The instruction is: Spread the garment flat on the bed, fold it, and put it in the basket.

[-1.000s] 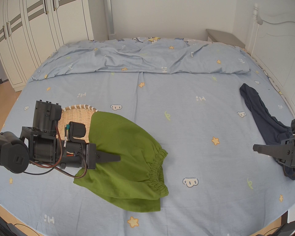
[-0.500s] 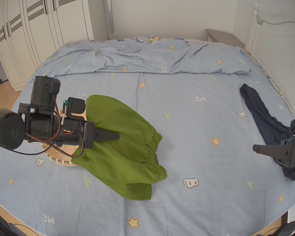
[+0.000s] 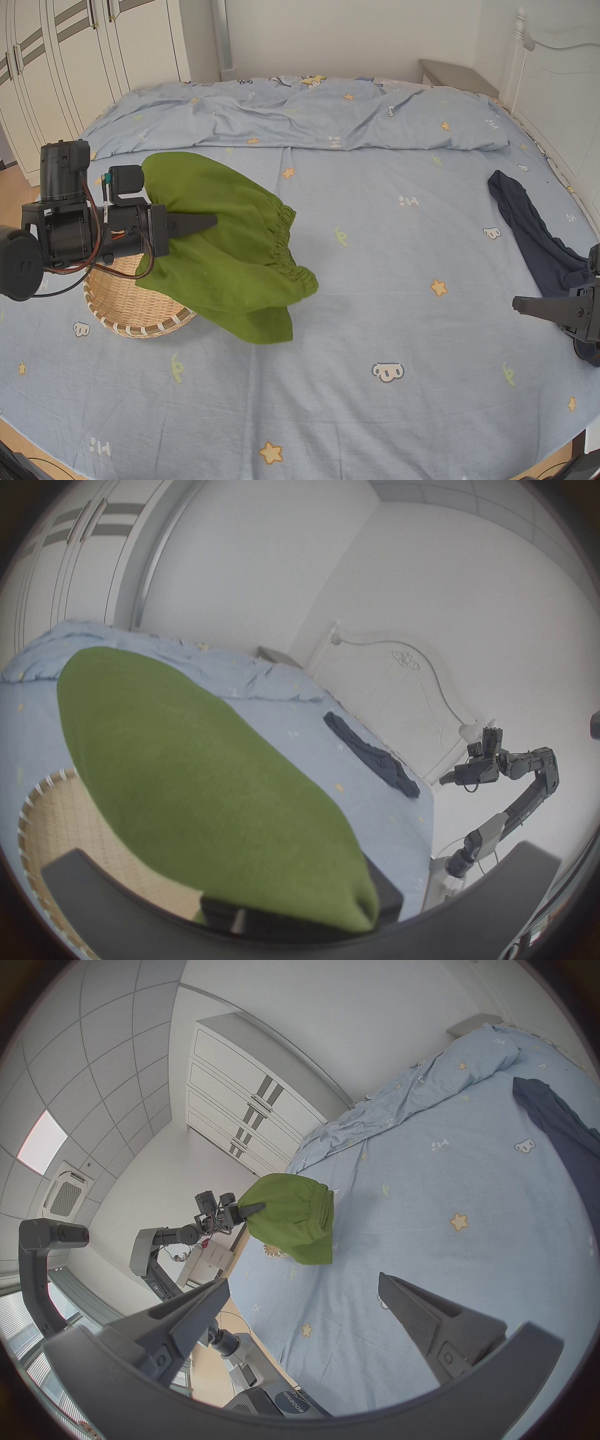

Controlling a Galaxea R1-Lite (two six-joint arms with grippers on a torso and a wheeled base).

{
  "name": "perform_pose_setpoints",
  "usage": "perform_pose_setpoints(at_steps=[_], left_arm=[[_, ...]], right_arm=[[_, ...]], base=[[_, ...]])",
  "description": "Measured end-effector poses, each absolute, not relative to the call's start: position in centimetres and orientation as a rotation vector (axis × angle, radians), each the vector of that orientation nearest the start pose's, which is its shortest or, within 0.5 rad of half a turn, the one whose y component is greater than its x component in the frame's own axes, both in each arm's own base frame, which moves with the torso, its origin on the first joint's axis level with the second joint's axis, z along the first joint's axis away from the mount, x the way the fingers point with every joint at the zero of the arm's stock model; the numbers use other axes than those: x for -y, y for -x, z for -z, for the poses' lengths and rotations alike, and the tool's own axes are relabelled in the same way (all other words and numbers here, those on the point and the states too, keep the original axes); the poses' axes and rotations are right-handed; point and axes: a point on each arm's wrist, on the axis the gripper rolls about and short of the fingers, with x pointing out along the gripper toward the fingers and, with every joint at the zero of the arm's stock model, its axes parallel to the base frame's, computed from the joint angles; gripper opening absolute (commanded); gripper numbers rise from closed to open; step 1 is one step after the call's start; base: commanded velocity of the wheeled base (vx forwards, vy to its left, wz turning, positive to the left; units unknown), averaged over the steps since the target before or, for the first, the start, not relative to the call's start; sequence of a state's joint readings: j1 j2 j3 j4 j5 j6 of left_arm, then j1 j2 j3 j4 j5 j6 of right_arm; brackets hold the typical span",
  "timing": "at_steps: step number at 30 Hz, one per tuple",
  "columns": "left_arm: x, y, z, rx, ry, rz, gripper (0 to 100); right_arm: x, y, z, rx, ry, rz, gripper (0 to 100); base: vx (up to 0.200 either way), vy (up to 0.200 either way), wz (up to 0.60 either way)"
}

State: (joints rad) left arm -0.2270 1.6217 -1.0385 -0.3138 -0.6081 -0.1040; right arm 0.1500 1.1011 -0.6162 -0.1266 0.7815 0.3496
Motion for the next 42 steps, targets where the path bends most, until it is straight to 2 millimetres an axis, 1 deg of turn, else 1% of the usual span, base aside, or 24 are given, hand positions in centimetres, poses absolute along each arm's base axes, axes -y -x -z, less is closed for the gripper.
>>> perform_pose_setpoints(at_steps=[7,10,20,24,27,29,31,34,38,42], left_arm=[[6.9,-29.0,-24.8,-0.132,0.170,0.791,0],[6.1,-29.1,-24.8,-0.099,0.192,0.766,0],[0.7,-29.8,-25.2,-0.037,0.212,0.589,0],[-0.8,-30.3,-24.8,-0.045,0.217,0.540,0],[-1.4,-30.7,-24.3,-0.061,0.224,0.520,0],[-1.6,-31.0,-23.7,-0.076,0.230,0.510,0],[-2.0,-31.4,-22.8,-0.105,0.240,0.497,0],[-3.0,-31.7,-20.7,-0.169,0.267,0.457,0],[-4.6,-31.7,-17.8,-0.276,0.319,0.386,0],[-5.3,-31.8,-15.9,-0.368,0.358,0.312,0]], right_arm=[[-3.7,-14.0,-21.9,-0.512,-0.436,-0.853,100],[-3.7,-14.0,-21.9,-0.510,-0.435,-0.854,100],[-3.7,-13.9,-22.1,-0.506,-0.434,-0.856,100],[-3.7,-13.8,-22.1,-0.503,-0.433,-0.858,100],[-3.7,-13.8,-22.2,-0.501,-0.432,-0.859,100],[-3.7,-13.8,-22.2,-0.499,-0.432,-0.860,100],[-3.7,-13.8,-22.2,-0.499,-0.432,-0.860,100],[-3.7,-13.8,-22.2,-0.500,-0.432,-0.862,100],[-3.7,-13.8,-22.3,-0.498,-0.433,-0.866,100],[-3.7,-13.8,-22.3,-0.499,-0.433,-0.867,100]], base=[[0.000,0.000,0.00],[0.000,0.000,0.00],[0.000,0.000,0.00],[0.000,0.000,0.00],[0.000,0.000,0.00],[0.000,0.000,0.00],[0.000,0.000,0.00],[0.000,0.000,0.00],[0.000,0.000,0.00],[0.000,0.000,0.00]])
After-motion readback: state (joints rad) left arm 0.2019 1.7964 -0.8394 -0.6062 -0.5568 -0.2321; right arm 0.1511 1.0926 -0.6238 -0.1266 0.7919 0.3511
